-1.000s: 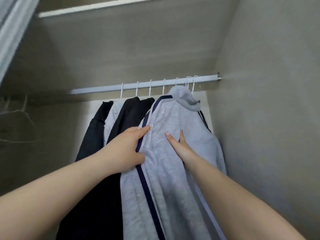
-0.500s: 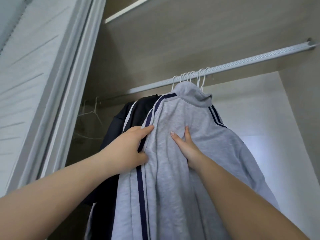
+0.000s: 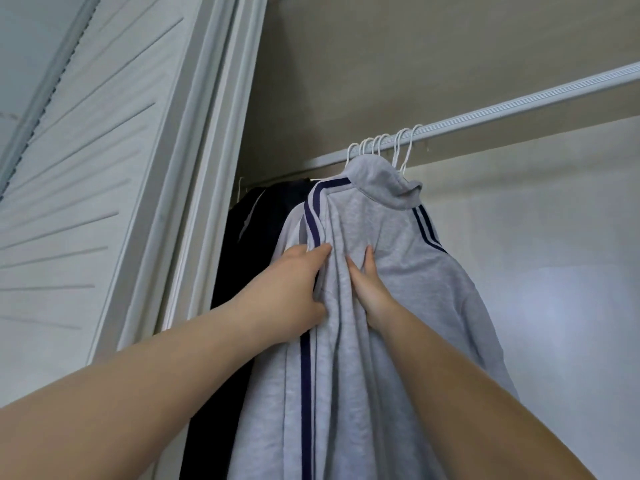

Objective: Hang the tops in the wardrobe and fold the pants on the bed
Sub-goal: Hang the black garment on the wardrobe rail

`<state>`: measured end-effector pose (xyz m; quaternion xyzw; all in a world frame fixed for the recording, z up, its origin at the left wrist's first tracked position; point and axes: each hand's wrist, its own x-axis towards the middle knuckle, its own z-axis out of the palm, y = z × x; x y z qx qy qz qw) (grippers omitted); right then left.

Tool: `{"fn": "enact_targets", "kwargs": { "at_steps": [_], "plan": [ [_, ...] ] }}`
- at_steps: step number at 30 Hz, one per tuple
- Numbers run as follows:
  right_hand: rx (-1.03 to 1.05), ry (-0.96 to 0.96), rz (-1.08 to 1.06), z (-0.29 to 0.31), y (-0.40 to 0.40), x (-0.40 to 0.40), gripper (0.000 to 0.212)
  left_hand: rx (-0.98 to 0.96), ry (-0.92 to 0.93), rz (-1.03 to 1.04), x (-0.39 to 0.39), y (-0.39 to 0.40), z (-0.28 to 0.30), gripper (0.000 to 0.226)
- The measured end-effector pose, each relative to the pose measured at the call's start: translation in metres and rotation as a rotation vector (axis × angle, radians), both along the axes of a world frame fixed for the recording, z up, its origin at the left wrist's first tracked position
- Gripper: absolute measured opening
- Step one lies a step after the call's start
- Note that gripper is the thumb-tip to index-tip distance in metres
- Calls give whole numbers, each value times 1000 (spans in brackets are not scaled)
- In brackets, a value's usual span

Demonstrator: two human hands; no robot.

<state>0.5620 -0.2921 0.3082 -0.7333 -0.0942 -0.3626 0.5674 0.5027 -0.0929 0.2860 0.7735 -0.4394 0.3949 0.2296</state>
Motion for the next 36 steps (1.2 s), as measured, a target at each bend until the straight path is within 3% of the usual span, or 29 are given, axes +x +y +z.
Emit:
{"fn": "enact_targets", "kwargs": {
  "at_steps": [4, 10, 15, 18, 27, 29, 33, 36],
  "plan": [
    [-2, -2, 10, -2, 2, 5, 118, 8, 12, 22, 3, 4, -3, 85],
    [-21, -1, -9, -9, -10, -9, 100, -21, 59, 24, -2, 7, -14, 83],
    [-63, -55, 7, -29, -20, -41, 96, -202, 45, -41, -19, 5, -39, 60],
    [-119, -96, 37, -57, -22, -70, 81, -272, 43, -81, -36, 1, -56, 55],
    [-95, -43, 119, -138, -19, -162, 37, -352, 120, -82, -102, -16, -104, 76],
    [-64, -64, 123, -148, -13, -181, 41, -358, 136, -86, -118, -17, -120, 78],
    [-17, -92, 142, -171, 2, -213, 79, -377, 182, -48, -145, -9, -158, 82],
    [4, -106, 97, -189, 19, -234, 89, -391, 276, -39, -168, 0, -190, 80]
  ]
}}
